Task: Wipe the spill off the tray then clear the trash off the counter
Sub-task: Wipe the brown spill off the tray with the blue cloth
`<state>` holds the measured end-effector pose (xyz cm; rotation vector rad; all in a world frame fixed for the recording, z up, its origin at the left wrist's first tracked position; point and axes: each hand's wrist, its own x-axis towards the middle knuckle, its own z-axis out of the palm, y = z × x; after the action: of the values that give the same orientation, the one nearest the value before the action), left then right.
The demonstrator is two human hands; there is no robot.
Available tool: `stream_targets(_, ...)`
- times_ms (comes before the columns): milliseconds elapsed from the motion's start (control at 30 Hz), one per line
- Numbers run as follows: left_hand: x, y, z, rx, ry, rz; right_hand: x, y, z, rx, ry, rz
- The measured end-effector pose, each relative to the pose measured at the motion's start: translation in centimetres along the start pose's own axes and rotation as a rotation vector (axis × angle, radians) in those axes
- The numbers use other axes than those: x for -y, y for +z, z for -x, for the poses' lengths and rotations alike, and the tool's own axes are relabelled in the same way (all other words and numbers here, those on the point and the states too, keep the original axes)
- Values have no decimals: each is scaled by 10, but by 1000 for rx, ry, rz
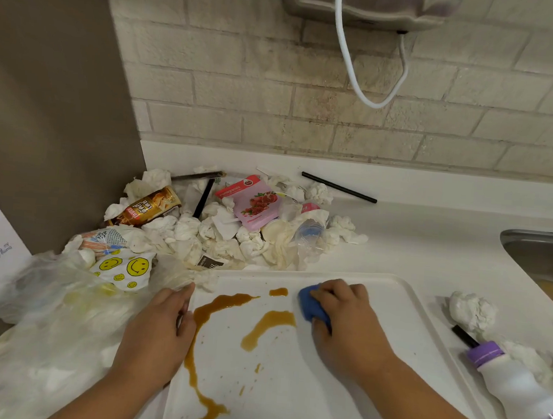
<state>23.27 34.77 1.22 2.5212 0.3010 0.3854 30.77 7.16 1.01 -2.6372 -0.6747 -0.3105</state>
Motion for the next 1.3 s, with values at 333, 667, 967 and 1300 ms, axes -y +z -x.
stream_targets(333,-1,-1,0,-1,2,4,2,-2,-2,-14,29,28)
stream_targets(667,-1,-2,0,2,9,6,3,-1,-5,-1,80,74)
stream_targets(967,-1,-1,0,2,4,4,4,-7,-9,65,53,-18)
stream_targets(1300,0,0,0,-1,-1,15,13,-11,-11,127,-35,-54)
